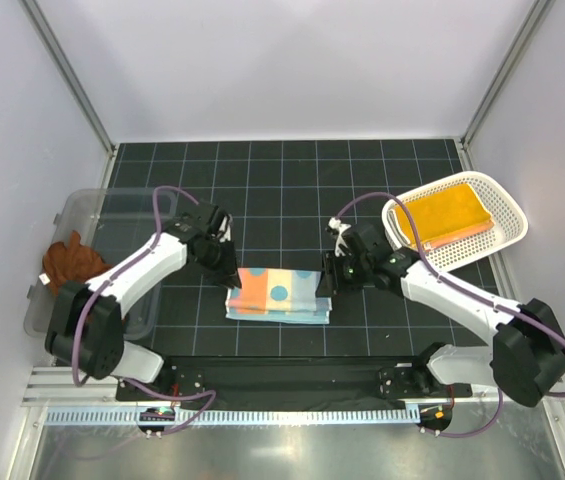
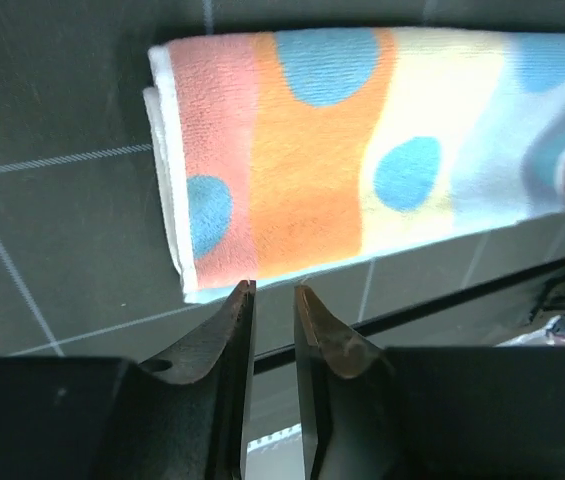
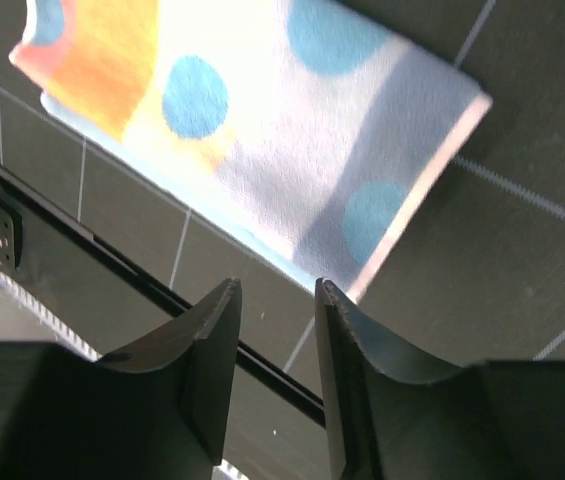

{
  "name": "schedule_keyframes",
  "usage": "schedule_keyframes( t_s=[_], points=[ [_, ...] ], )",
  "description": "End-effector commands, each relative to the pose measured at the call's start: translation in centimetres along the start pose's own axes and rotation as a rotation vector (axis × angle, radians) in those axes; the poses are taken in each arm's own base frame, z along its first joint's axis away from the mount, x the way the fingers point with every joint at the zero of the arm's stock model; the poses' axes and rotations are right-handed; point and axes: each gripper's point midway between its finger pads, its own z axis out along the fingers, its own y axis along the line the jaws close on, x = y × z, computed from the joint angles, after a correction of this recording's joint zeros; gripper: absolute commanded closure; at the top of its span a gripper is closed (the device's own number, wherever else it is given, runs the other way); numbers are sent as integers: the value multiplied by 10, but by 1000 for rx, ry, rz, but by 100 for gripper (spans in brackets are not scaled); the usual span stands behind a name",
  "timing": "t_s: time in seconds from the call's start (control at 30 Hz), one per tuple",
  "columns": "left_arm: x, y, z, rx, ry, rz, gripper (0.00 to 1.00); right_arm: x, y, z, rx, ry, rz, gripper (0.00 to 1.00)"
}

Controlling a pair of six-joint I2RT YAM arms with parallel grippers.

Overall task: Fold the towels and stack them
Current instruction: Fold the towel

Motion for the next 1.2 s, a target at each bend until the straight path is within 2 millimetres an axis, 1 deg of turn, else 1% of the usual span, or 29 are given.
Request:
schedule_keyframes(
  t_s=[0.0,0.03,0.07,0.1,0.13,0.17,0.2,0.23,0.27,0.33,0.37,0.43,0.47,0.53,0.57,0.6,0.67,0.7,0.73,0.8,0.83,0.9,1.03,1.13,1.17],
  points=[
    [8,10,25,-61,38,-77,75,-30,9,0,23,-59,9,56],
    [12,18,27,-98,41,-92,75,-30,4,0,50,-64,27,55],
    [13,23,26,-124,31,-106,72,-34,-6,-3,113,-96,41,53],
    [8,27,20,-154,-22,-138,70,-30,-12,-4,151,-85,64,53],
    [9,30,20,-163,-41,-153,64,-29,-17,-5,185,-89,117,53],
    [7,30,17,-165,-68,-162,61,-27,-22,-4,216,-83,148,53],
    [3,29,11,-157,-106,-180,59,-22,-24,-2,226,-69,186,53],
    [4,28,11,-148,-117,-184,59,-19,-23,0,222,-63,217,52],
    [6,30,14,-150,-120,-193,57,-11,-25,4,227,-50,278,52],
    [10,34,18,-163,-113,-214,57,-7,-25,8,225,-63,317,52],
    [12,36,20,-168,-105,-221,57,0,-27,10,231,-58,365,52],
    [15,40,24,-182,-96,-228,56,-1,-24,10,207,-88,405,49],
    [16,42,25,-189,-99,-243,53,4,-27,12,213,-86,443,48],
    [15,42,25,-185,-112,-259,51,3,-24,12,190,-110,478,48],
    [15,40,26,-178,-118,-271,50,7,-25,13,191,-109,511,47],
    [14,41,27,-170,-126,-281,50,4,-22,14,172,-120,523,47],
    [15,39,28,-155,-135,-299,50,9,-23,17,162,-118,544,47],
    [15,39,30,-152,-137,-303,50,7,-22,18,153,-128,555,47],
    [16,40,31,-152,-135,-306,50,11,-24,20,158,-122,566,47],
    [18,39,35,-138,-131,-318,50,11,-24,23,153,-127,580,47],
    [20,39,37,-136,-126,-322,51,16,-26,24,155,-119,586,47],
    [23,40,39,-131,-118,-331,52,15,-24,27,137,-127,597,47],
    [26,44,42,-139,-120,-335,57,23,-31,32,154,-119,605,48],
    [26,44,43,-132,-122,-335,62,25,-32,33,150,-119,609,51],
    [26,44,43,-132,-124,-335,62,25,-32,34,146,-120,610,55]
  ],
)
